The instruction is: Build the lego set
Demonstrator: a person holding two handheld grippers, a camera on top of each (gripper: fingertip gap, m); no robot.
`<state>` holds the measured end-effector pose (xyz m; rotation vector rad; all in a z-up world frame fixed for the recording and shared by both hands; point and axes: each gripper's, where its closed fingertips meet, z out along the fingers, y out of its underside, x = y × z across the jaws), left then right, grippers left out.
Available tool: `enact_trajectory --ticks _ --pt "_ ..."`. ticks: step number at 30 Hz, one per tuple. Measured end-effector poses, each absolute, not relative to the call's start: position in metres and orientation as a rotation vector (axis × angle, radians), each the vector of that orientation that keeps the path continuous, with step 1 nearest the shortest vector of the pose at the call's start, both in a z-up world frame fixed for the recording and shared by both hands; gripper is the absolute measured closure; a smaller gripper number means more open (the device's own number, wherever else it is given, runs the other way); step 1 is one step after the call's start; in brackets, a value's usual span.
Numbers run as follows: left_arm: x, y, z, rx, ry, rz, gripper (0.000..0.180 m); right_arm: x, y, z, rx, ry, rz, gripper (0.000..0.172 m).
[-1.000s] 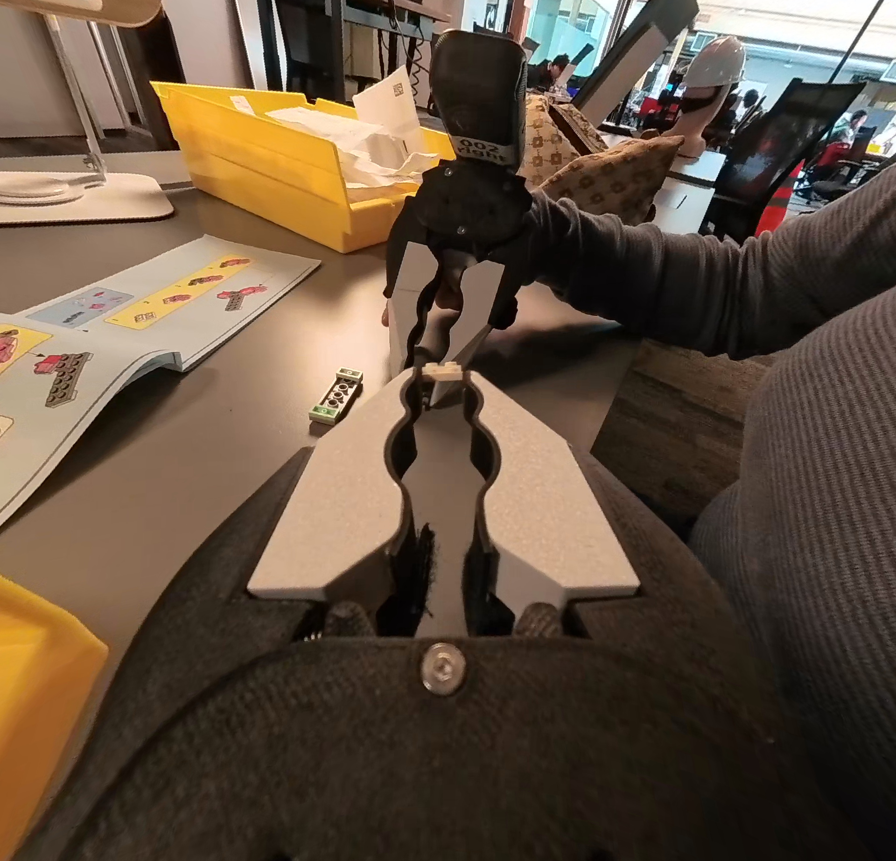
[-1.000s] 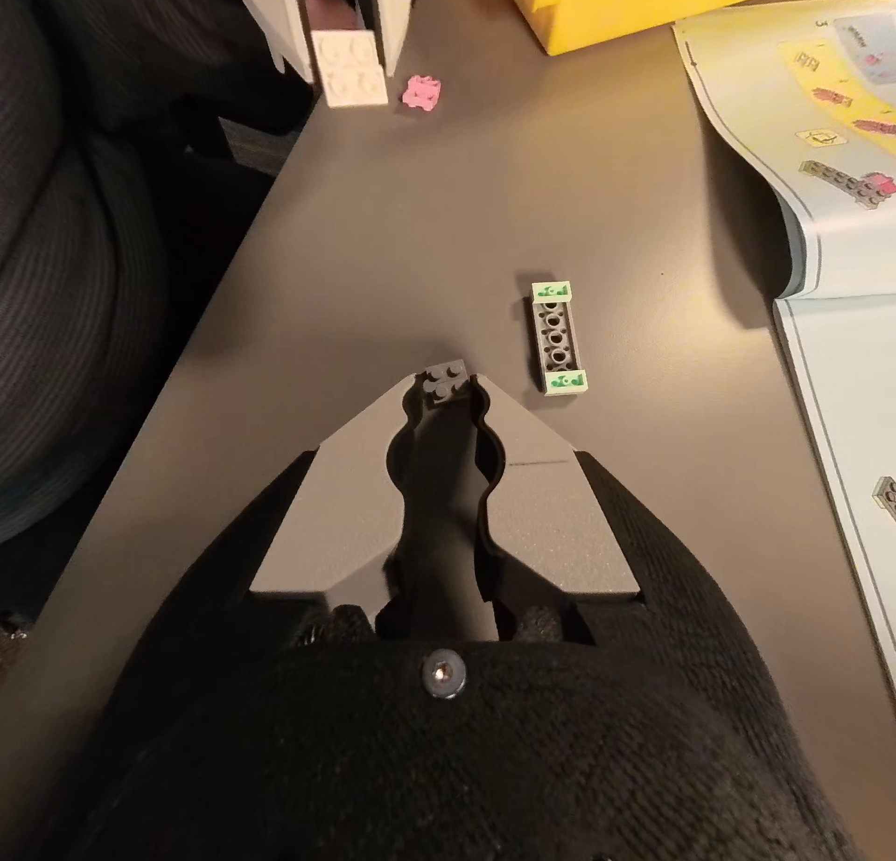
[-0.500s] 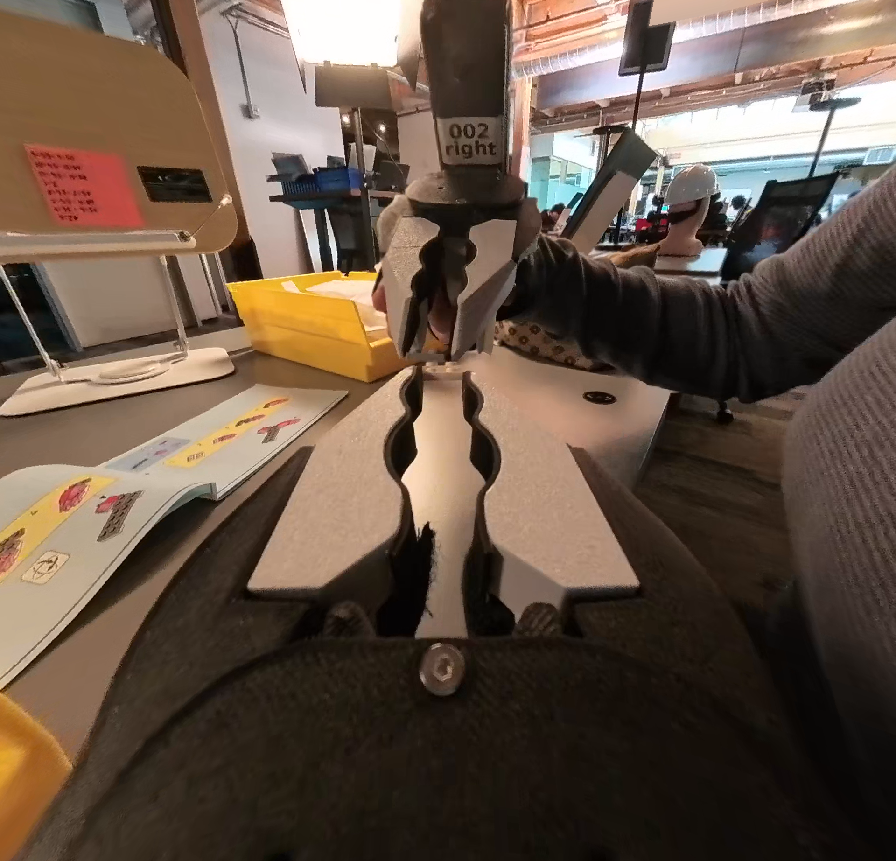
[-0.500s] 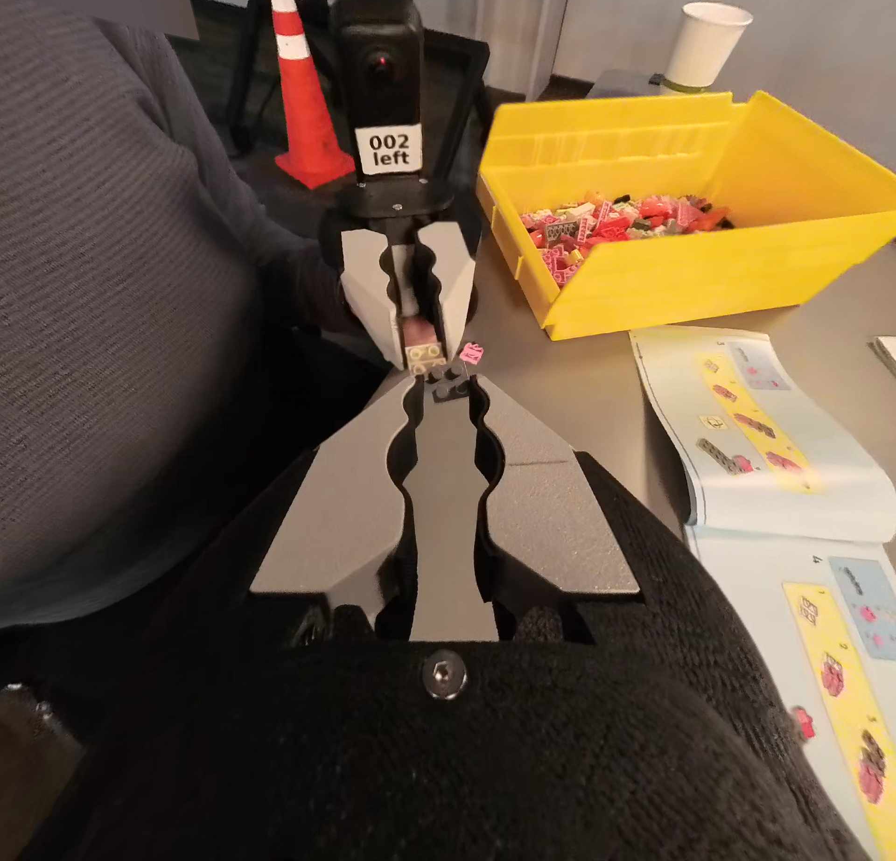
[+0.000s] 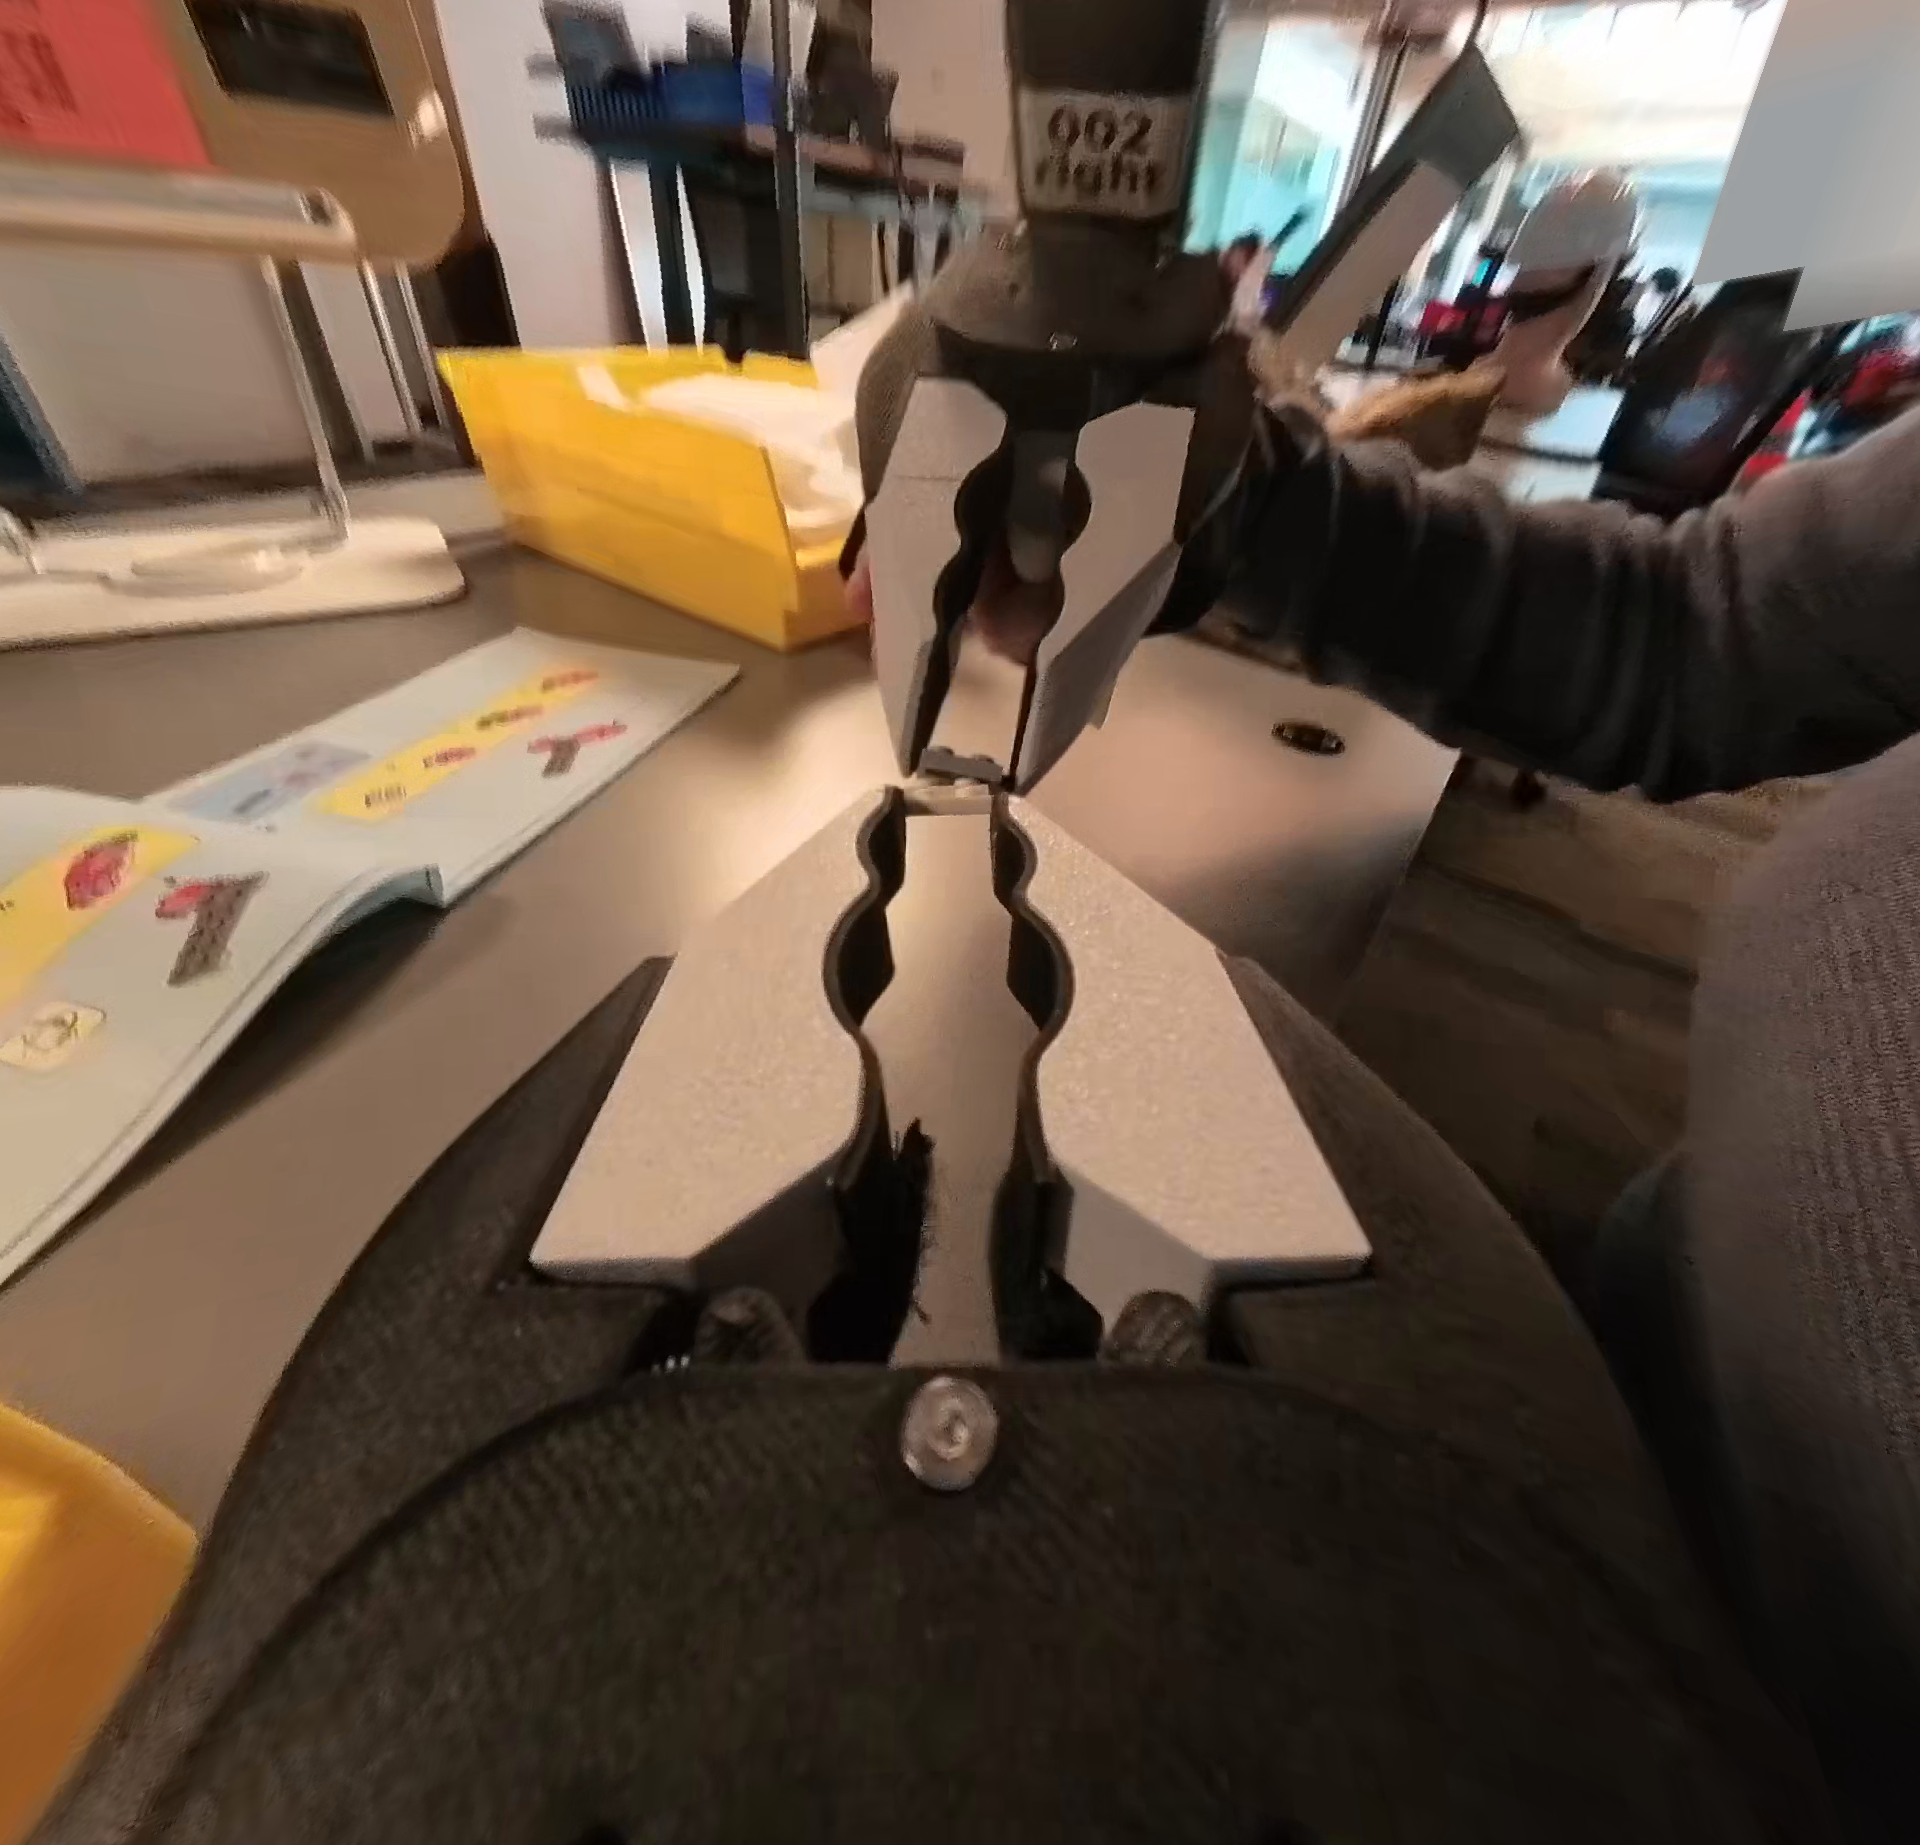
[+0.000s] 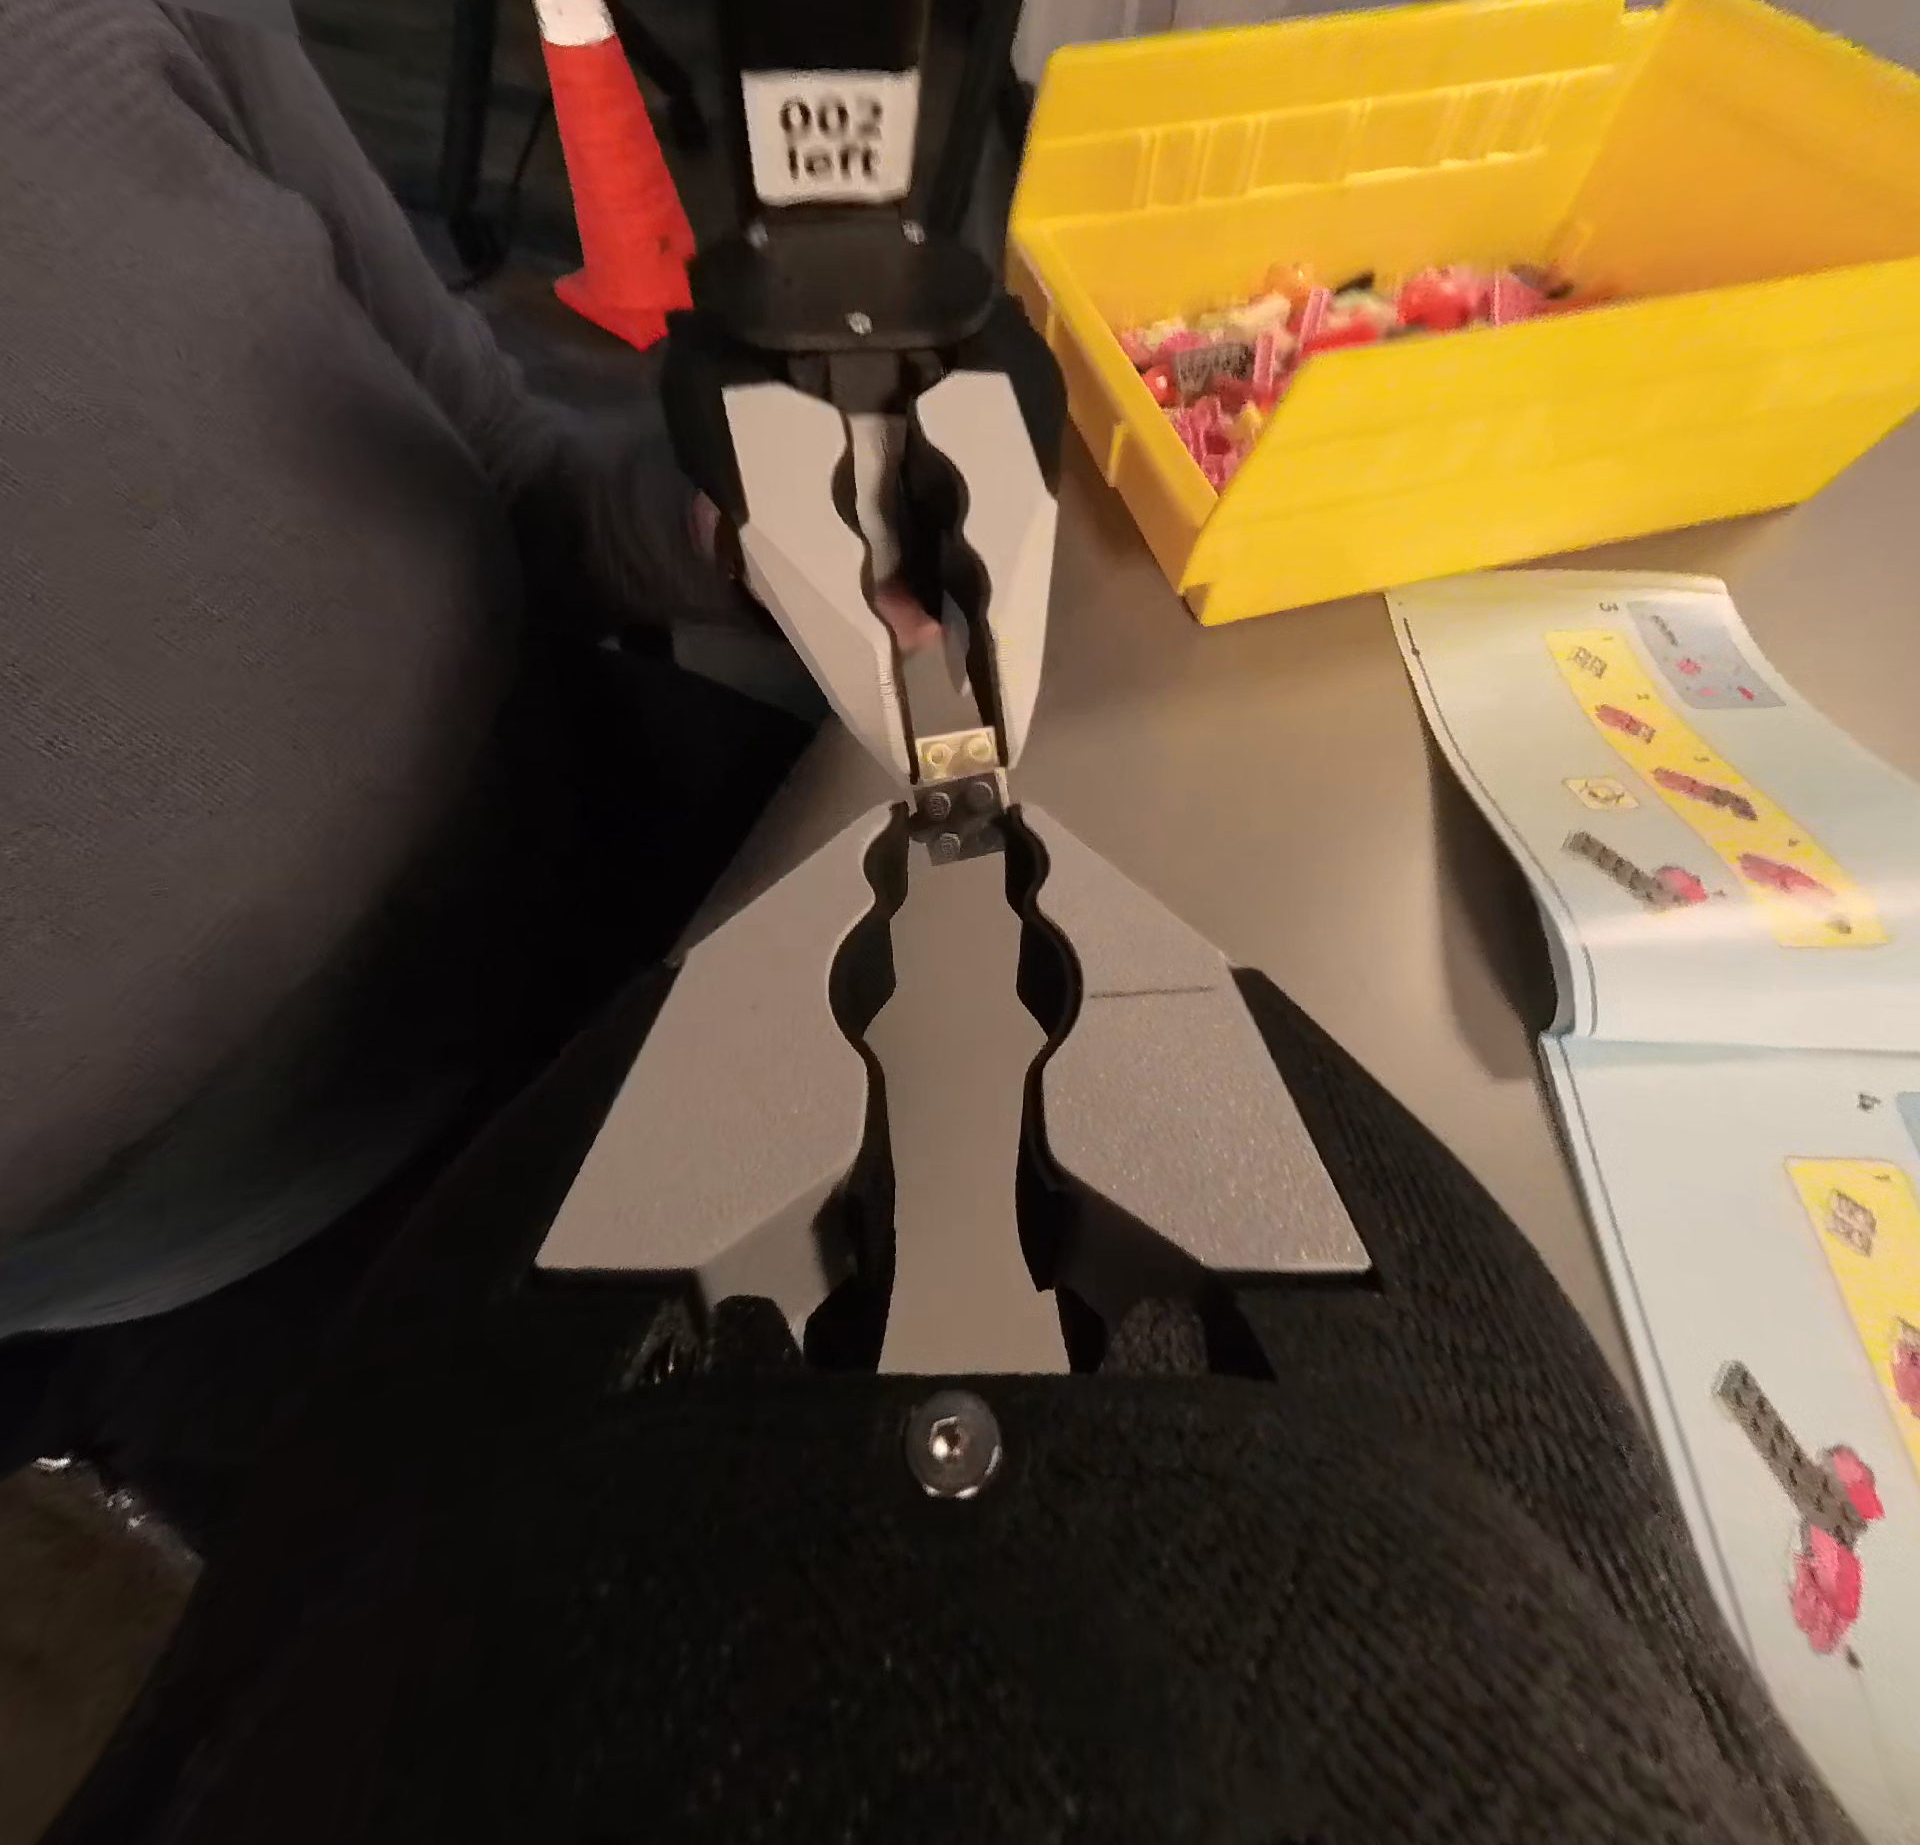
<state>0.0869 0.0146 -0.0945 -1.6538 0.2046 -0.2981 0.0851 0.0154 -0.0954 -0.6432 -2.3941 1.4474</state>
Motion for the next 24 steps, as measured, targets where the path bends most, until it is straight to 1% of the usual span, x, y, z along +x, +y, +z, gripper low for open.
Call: enact_trajectory --ticks 4,8,12,16,24 --pt "0.088 0.023 -0.139 -1.979 0.215 -0.339 0.165 0.088 0.021 -0.133 -0.765 -2.428 1.422 0.155" --pt "0.092 0.027 -0.163 -2.134 0.244 -0.377 0.165 0.091 0.025 -0.161 -0.883 -2.439 1.444 0.155" --pt "0.094 0.031 -0.167 -2.162 0.286 -0.371 0.165 0.093 0.03 -0.167 -0.919 -2.449 1.424 0.155" --pt "0.096 0.034 -0.17 -2.177 0.292 -0.375 0.165 0.096 0.032 -0.181 -0.924 -2.52 1.303 0.154" --pt "0.097 0.035 -0.173 -2.197 0.299 -0.378 0.165 0.095 0.033 -0.183 -0.909 -2.5 1.242 0.154"
